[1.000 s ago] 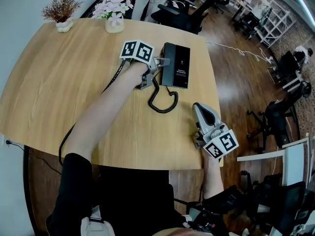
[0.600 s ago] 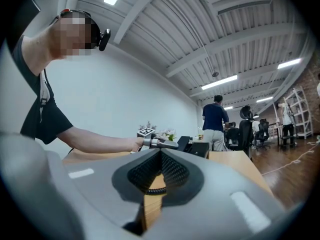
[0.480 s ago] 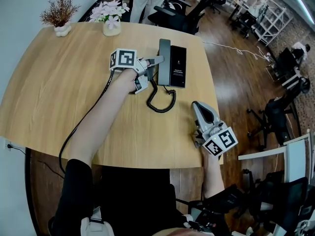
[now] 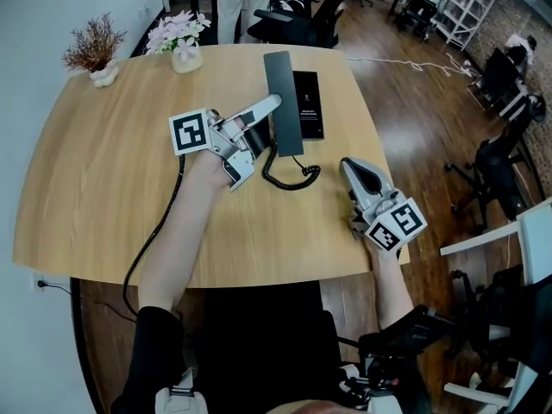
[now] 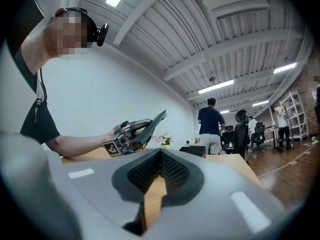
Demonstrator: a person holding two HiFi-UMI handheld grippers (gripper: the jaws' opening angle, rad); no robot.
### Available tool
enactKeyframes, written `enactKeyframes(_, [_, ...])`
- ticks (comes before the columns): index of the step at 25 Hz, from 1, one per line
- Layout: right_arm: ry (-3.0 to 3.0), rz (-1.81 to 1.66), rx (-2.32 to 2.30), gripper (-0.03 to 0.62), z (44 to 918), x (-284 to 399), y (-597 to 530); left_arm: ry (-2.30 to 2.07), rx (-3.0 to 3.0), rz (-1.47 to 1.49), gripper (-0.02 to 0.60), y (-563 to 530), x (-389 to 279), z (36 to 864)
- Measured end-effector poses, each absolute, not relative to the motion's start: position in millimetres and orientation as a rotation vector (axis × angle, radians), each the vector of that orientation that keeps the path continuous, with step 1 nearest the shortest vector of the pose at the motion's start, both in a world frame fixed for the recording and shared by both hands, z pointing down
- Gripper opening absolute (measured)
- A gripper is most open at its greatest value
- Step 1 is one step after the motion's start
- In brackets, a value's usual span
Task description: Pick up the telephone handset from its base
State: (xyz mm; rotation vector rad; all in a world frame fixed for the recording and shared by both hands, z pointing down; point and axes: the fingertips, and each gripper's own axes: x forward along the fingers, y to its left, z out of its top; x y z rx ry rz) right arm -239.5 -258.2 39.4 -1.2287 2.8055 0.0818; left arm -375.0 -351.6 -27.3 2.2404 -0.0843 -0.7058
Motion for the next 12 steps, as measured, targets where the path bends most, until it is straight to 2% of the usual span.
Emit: enactKeyframes(12, [2.75,0.173,-1.233,0.003,26.2,-248.1,-263.2,-0.033,2.349,-0.775,0.077,-312.7,-401.0,-34.2])
